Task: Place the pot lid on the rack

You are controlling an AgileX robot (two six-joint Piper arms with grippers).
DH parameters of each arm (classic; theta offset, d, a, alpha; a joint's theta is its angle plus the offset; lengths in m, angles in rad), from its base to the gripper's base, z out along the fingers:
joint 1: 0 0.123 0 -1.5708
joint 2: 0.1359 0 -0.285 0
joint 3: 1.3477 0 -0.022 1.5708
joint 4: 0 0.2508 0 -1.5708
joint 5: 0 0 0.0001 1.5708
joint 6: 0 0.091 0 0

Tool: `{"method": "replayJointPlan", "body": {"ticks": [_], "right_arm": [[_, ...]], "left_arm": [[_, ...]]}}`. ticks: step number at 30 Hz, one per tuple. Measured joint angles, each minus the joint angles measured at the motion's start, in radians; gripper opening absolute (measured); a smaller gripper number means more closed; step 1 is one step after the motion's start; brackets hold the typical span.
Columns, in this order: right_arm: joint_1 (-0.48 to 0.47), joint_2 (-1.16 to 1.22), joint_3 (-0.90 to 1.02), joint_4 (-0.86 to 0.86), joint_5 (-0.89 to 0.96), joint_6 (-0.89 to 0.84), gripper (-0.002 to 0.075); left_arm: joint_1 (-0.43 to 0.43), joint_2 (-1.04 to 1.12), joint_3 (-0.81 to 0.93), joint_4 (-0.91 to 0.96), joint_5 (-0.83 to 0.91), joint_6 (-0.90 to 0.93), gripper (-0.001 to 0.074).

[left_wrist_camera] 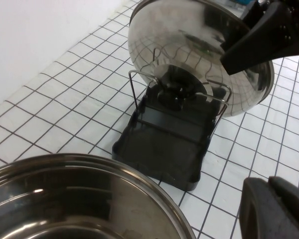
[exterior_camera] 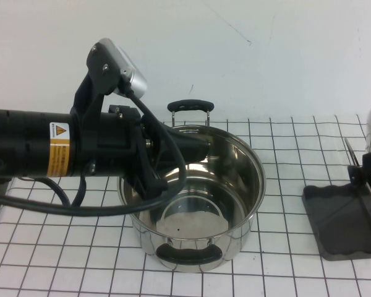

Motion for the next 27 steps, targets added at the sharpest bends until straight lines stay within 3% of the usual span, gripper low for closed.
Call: {"method": "replayJointPlan", "body": {"ticks": [10, 19, 27], "right_arm": [[0.000, -0.019, -0.074, -0.281, 0.062, 0.180, 0.0314], [0.000, -0.019, -0.145, -0.355, 0.180, 0.249, 0.0313], [0.000, -0.019, -0.147, -0.560, 0.235, 0.394, 0.0302]], "left_arm": [[0.000, 0.000, 0.000, 0.000, -0.004, -0.004, -0.0001], [0.000, 0.000, 0.000, 0.000, -0.023, -0.004, -0.0001], [0.000, 0.000, 0.000, 0.000, 0.002, -0.004, -0.0001]]}}
